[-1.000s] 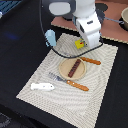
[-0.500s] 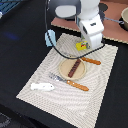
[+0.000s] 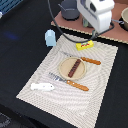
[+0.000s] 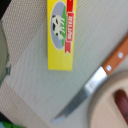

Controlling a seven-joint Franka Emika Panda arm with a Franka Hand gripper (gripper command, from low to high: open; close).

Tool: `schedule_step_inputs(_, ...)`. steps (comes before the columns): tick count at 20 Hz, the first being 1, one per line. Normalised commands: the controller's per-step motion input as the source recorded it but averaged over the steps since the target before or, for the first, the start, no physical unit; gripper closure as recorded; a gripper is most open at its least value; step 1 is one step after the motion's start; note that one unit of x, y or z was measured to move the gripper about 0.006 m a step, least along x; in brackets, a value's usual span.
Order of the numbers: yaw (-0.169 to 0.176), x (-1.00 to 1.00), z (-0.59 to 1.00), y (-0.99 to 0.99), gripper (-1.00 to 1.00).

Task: Interact with the objects in diverse but meaningful ways.

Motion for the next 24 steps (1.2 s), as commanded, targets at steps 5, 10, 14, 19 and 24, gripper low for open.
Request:
schedule_step_inputs(5, 0.063, 0.34, 0.43, -0.87, -1.0)
schedule_step_inputs(10, 0.012, 0.37, 0.23, -0.93, -1.0)
schedule_step_inputs(14, -0.001, 0.4, 0.03, -0.87, -1.0)
schedule_step_inputs(19, -0.008, 0.2, -0.19, -0.52, -1.0)
schedule_step_inputs(24, -0.013, 0.08, -0.28, -0.25, -1.0)
